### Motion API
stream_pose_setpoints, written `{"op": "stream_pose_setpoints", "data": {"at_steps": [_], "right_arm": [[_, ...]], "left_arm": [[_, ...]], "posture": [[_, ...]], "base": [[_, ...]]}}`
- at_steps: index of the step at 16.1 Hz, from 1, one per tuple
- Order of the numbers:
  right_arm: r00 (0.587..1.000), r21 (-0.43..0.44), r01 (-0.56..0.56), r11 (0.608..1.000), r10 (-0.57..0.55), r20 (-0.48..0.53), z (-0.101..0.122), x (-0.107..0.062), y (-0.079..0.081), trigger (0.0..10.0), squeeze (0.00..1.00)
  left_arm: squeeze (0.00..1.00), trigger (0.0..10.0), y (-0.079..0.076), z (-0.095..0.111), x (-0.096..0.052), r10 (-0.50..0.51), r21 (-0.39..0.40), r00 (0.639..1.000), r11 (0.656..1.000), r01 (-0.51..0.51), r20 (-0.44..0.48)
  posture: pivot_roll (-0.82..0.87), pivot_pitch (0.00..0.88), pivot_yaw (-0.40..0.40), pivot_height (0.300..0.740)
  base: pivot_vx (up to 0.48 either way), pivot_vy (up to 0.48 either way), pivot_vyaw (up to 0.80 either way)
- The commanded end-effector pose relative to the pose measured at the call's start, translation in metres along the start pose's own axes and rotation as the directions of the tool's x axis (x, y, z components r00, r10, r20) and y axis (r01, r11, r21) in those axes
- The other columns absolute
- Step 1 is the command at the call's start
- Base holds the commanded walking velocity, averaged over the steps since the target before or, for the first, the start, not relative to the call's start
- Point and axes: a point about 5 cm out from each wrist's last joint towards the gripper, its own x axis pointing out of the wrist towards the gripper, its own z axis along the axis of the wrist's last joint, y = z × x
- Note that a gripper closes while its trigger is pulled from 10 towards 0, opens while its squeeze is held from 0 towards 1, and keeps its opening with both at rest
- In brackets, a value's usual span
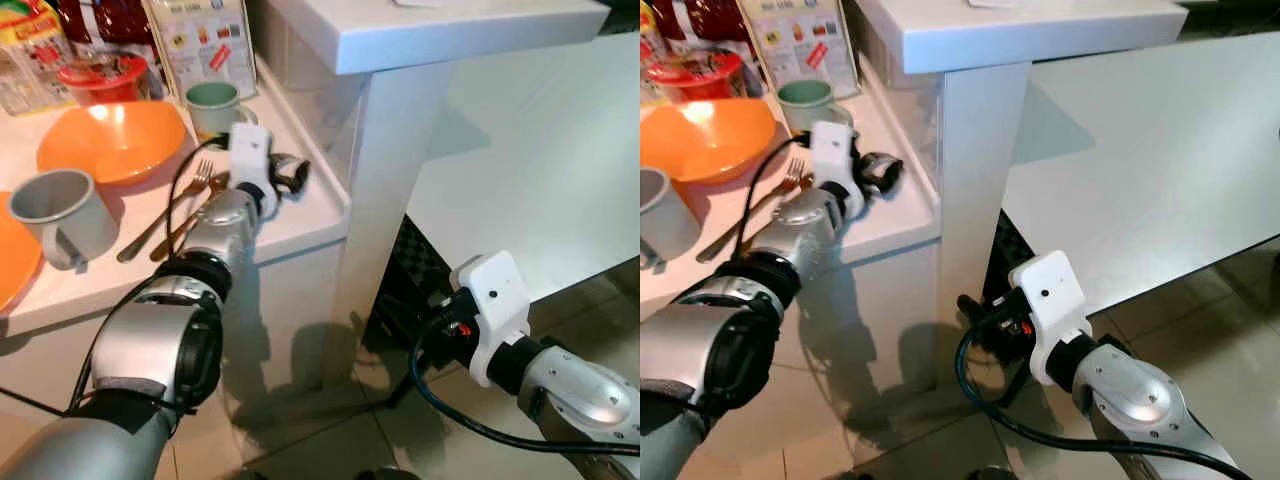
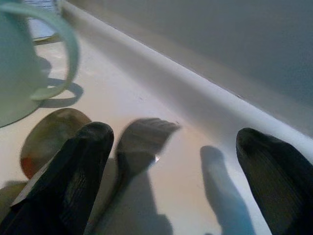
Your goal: Setting the table
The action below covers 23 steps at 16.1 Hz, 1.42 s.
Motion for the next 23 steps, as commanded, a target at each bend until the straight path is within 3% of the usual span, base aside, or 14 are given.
{"op": "stream_pose_setpoints", "data": {"at_steps": [1, 4, 7, 13, 17, 18, 19, 20, 23], "right_arm": [[1.0, 0.005, 0.009, 1.0, -0.009, -0.002, 0.001, -0.002, 0.0, 10.0, 0.0], [1.0, 0.009, 0.01, 1.0, -0.01, -0.002, 0.001, -0.002, 0.0, 10.0, 0.0], [1.0, 0.012, 0.014, 1.0, -0.014, -0.003, 0.001, -0.004, 0.002, 10.0, 0.0], [1.0, 0.008, 0.018, 1.0, -0.018, -0.002, 0.002, -0.002, -0.001, 10.0, 0.0], [1.0, 0.006, 0.018, 1.0, -0.018, 0.0, 0.002, -0.001, -0.002, 10.0, 0.0], [1.0, 0.005, 0.017, 1.0, -0.017, 0.002, 0.003, -0.001, -0.002, 10.0, 0.0], [1.0, 0.005, 0.017, 1.0, -0.017, 0.003, 0.003, -0.001, -0.002, 10.0, 0.0], [1.0, 0.004, 0.016, 1.0, -0.016, 0.003, 0.003, 0.0, -0.002, 10.0, 0.0], [1.0, 0.002, 0.016, 1.0, -0.016, 0.004, 0.003, 0.0, -0.002, 10.0, 0.0]], "left_arm": [[0.0, 10.0, 0.001, 0.013, 0.002, -0.004, -0.001, 0.999, 1.0, 0.004, 0.044], [0.0, 10.0, 0.006, 0.008, 0.0, 0.02, 0.043, 1.0, 0.999, -0.02, 0.013], [0.0, 10.0, 0.0, -0.001, 0.001, 0.008, 0.109, 0.999, 0.994, -0.003, -0.041], [0.0, 10.0, -0.015, -0.004, 0.001, -0.179, 0.154, 0.98, 0.97, 0.19, -0.084], [0.0, 10.0, -0.009, -0.002, 0.0, -0.161, 0.185, 0.982, 0.967, 0.176, -0.094], [0.0, 6.8, -0.007, -0.003, 0.0, -0.144, 0.19, 0.984, 0.968, 0.161, -0.101], [0.0, 6.8, -0.007, -0.003, 0.0, -0.142, 0.19, 0.985, 0.969, 0.159, -0.102], [0.0, 0.0, -0.005, -0.003, 0.0, -0.123, 0.198, 0.986, 0.97, 0.143, -0.109], [0.0, 0.0, -0.001, -0.002, -0.001, -0.093, 0.187, 0.99, 0.976, 0.112, -0.107]], "posture": [[-0.3, 0.117, -0.014, 0.74], [-0.3, 0.113, -0.007, 0.74], [-0.31, 0.112, -0.004, 0.74], [-0.31, 0.102, -0.004, 0.74], [-0.3, 0.096, -0.005, 0.74], [-0.3, 0.093, -0.005, 0.74], [-0.3, 0.093, -0.005, 0.74], [-0.3, 0.088, -0.006, 0.74], [-0.3, 0.086, -0.005, 0.74]], "base": [[0.0, 0.0, 0.0], [0.0, 0.0, 0.0], [0.0, 0.0, 0.0], [0.0, 0.0, 0.0], [0.0, 0.0, 0.0], [0.0, 0.0, 0.0], [0.0, 0.0, 0.0], [0.0, 0.0, 0.0], [0.0, 0.0, 0.0]]}}
